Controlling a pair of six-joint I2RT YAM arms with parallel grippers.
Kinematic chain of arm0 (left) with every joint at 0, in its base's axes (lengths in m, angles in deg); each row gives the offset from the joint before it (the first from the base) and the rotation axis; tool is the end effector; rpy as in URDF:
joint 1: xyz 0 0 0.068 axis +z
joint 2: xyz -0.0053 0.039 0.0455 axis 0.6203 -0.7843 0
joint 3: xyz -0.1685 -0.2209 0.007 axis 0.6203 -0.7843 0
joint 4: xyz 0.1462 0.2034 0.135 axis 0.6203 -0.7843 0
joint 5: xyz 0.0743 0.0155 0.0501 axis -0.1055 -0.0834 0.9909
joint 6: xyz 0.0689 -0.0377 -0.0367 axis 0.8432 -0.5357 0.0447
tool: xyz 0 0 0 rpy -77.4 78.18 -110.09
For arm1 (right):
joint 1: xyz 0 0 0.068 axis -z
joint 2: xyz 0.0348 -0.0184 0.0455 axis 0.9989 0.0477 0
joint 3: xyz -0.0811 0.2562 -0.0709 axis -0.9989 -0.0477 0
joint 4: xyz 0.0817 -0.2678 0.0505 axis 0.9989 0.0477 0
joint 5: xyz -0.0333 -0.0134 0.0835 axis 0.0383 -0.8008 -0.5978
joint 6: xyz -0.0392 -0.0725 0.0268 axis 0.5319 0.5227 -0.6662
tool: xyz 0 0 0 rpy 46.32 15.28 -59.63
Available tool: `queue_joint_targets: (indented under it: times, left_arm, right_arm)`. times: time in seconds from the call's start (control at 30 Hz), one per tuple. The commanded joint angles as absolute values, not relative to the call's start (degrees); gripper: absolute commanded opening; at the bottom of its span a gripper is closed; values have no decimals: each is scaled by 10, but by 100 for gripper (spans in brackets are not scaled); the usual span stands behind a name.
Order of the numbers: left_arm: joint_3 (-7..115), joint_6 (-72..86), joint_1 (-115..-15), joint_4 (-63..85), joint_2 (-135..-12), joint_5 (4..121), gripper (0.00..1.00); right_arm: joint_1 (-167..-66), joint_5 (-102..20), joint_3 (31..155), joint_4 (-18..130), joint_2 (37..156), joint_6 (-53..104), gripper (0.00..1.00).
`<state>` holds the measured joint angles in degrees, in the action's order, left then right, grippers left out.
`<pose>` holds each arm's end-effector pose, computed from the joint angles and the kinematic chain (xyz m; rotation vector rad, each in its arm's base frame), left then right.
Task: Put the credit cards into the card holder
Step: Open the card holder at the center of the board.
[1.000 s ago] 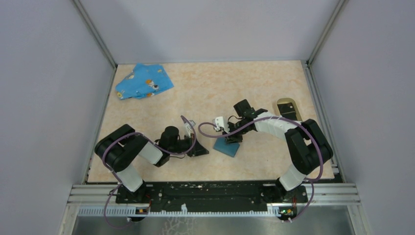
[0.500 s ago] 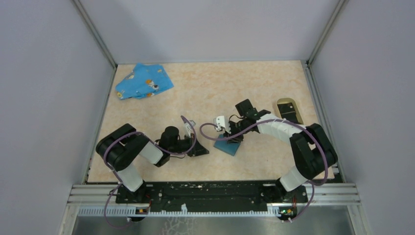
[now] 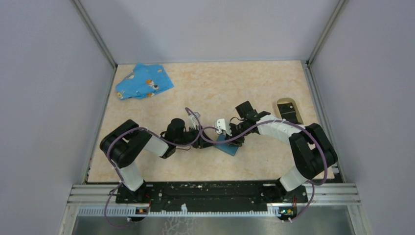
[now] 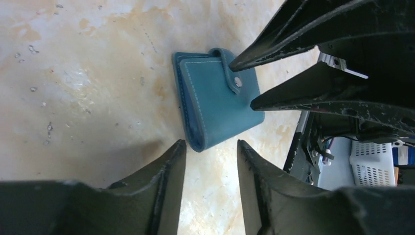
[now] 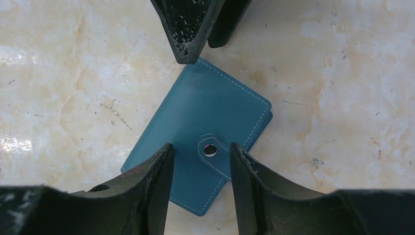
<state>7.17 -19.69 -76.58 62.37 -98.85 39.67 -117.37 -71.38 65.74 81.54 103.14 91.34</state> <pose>0.2319 -0.2328 0.0823 0.3951 2.1296 -1.3604 0.2463 0.1968 0.1351 -1.8752 1.6514 0.6886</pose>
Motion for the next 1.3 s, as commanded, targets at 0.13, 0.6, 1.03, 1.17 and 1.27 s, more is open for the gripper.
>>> queue_joint_targets:
  times: [0.13,0.6,1.03,1.17,1.27]
  left_arm:
    - [128,-175,-769,563,-1046,405,51]
    - [150,-177,-773,561,-1091,382,8]
    - [82,-180,-773,590,-1062,417,0]
    - [63,-182,-773,607,-1062,422,0]
    - [54,-183,-773,616,-1058,424,0]
  right_arm:
    - [-1186,-688,672,810,1064,910,42]
    - [-1192,-679,702,845,1088,909,2]
    - [-1130,-802,708,857,1034,889,0]
    - [-1108,-825,710,851,1036,873,0]
    - [-1092,-838,711,851,1037,865,0]
